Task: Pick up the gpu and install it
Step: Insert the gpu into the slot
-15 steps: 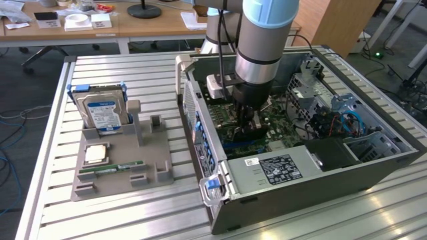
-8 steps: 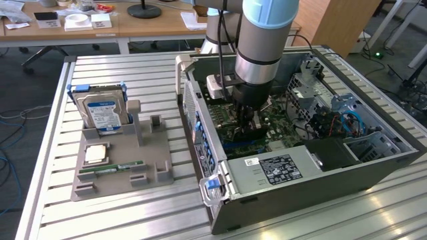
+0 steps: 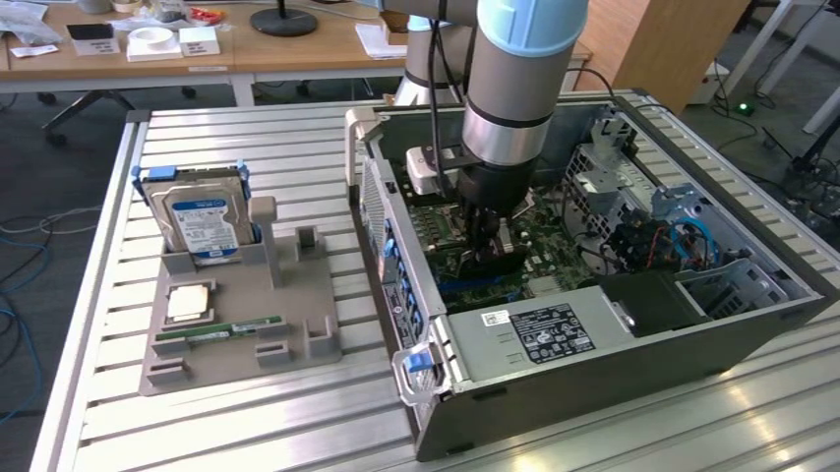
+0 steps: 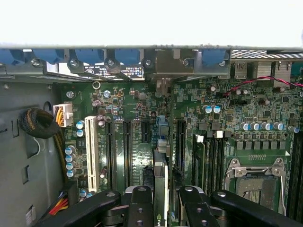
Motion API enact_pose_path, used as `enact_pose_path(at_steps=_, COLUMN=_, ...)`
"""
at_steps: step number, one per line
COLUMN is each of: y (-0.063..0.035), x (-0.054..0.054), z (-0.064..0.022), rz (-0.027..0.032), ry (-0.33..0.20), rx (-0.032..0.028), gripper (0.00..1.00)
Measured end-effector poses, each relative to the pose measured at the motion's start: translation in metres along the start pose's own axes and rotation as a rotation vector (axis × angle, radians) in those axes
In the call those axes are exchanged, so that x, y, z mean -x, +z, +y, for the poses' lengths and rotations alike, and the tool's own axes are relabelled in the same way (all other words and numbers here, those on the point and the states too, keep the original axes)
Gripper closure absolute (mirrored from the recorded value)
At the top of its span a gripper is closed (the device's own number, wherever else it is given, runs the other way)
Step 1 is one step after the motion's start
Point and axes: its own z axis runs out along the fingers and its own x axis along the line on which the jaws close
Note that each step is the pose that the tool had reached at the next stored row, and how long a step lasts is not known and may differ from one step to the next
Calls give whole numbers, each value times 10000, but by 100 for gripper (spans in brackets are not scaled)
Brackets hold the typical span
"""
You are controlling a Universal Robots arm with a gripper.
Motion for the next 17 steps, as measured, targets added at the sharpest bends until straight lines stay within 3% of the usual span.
enact_pose_path(at_steps=17, y=35, x=-1, z=3, rz=0, ry=0, rx=0, gripper=74)
